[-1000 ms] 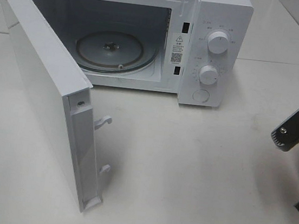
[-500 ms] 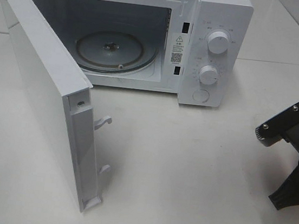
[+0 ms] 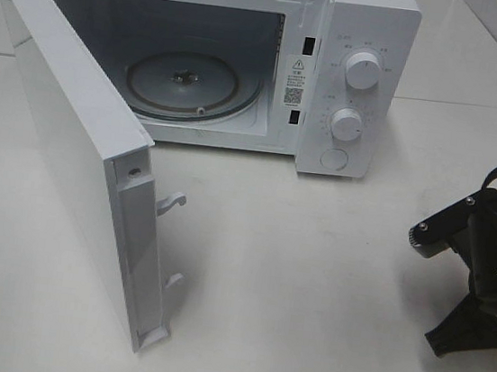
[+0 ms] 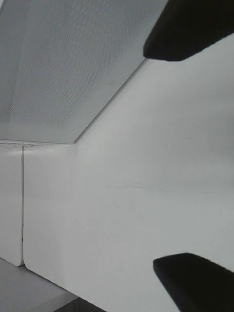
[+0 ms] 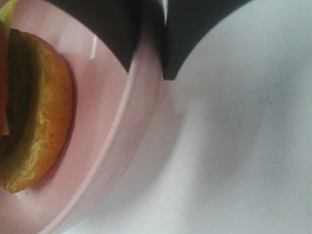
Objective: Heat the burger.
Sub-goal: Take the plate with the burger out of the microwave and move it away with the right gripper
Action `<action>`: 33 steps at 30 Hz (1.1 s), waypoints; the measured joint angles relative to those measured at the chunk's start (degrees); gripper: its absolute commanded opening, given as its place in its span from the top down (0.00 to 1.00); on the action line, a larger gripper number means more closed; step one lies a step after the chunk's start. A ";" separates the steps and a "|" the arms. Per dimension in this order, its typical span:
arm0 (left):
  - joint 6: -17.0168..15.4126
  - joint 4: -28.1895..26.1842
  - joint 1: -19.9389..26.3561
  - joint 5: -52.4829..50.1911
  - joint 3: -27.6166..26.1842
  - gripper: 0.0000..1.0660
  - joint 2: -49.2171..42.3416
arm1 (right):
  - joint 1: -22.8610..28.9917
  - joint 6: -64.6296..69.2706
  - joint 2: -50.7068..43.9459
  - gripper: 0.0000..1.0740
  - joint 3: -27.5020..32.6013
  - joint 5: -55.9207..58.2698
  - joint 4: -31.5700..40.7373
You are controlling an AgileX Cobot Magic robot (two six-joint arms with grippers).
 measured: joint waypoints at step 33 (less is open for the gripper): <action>0.00 0.00 0.00 0.00 0.00 0.06 0.00 | 0.00 18.56 12.95 0.79 -0.40 -0.80 -5.73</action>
